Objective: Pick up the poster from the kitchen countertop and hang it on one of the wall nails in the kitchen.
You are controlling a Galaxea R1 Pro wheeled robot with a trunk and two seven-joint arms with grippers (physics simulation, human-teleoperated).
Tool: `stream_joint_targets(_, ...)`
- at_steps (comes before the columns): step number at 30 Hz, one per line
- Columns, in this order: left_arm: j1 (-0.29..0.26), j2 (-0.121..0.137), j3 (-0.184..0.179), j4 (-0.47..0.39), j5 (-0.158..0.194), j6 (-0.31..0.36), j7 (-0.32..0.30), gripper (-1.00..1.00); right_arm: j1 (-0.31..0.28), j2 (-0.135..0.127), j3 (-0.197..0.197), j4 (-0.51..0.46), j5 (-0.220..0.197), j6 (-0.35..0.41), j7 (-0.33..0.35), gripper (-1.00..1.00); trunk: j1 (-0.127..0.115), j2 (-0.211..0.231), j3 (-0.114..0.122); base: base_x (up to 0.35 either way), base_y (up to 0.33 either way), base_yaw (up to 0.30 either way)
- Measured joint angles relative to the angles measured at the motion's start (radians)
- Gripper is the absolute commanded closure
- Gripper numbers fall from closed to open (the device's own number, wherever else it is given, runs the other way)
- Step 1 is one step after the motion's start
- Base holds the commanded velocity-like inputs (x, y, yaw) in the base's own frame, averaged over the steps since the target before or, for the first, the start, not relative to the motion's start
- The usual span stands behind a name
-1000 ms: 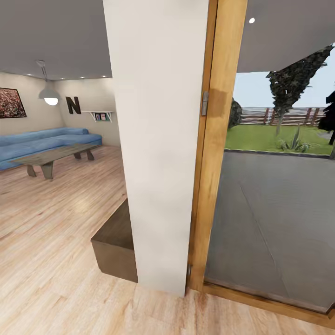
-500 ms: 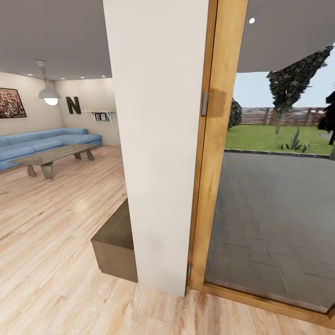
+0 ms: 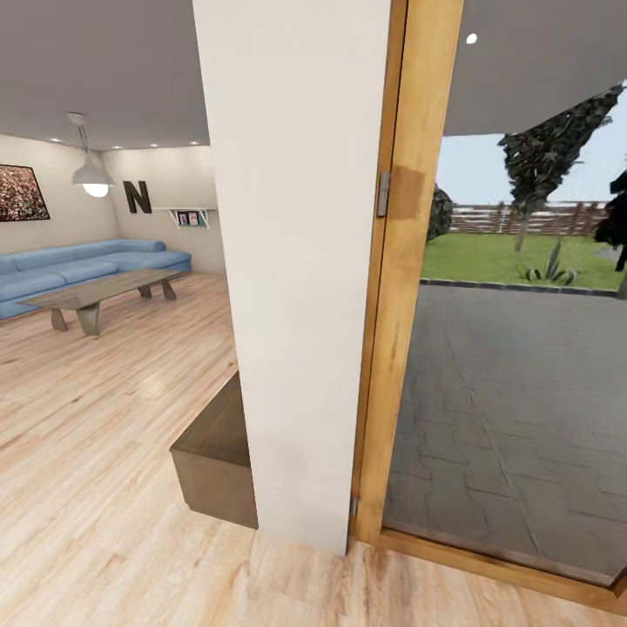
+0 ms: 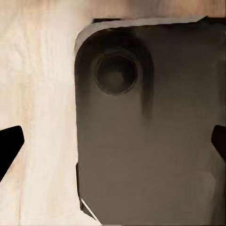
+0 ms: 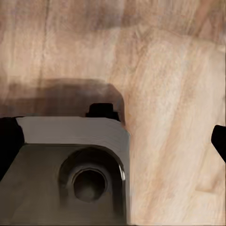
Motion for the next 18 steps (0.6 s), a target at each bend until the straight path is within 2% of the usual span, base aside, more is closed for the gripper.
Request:
stream_joint_targets(1,0.000,0.002,0.003,-0.137,0.000,-0.020,0.001,-1.00,-0.045,-0.002,0.002,-0.180,0.001,-0.001,0.000,-1.00,0.000,0.000,0.000,0.000,0.000,0.000)
stream_joint_targets(2,0.000,0.002,0.005,-0.328,0.001,-0.034,0.001,-1.00,-0.063,-0.003,0.003,-0.342,0.003,-0.001,0.000,-1.00,0.000,0.000,0.000,0.000,0.000,0.000)
stream_joint_targets(3,-0.002,0.003,0.007,-0.522,0.001,-0.048,0.001,-1.00,-0.054,-0.003,0.004,-0.340,0.003,-0.001,0.000,-1.00,0.000,0.000,0.001,0.000,0.000,0.000)
stream_joint_targets(8,0.001,0.006,0.019,-0.492,0.001,-0.118,0.001,-1.00,-0.050,-0.005,0.009,-0.304,0.008,-0.002,0.000,-1.00,0.000,0.000,0.000,0.000,0.000,0.000)
stream_joint_targets(13,0.001,0.006,0.020,-0.487,0.001,-0.125,0.002,-1.00,-0.050,-0.005,0.011,-0.299,0.011,-0.002,0.000,-1.00,0.000,0.000,0.000,0.000,0.000,0.016)
stream_joint_targets(18,0.001,0.006,0.020,-0.485,0.001,-0.127,0.002,-1.00,-0.050,-0.005,0.013,-0.297,0.013,-0.002,0.000,-1.00,0.000,0.000,0.000,0.000,0.000,0.214)
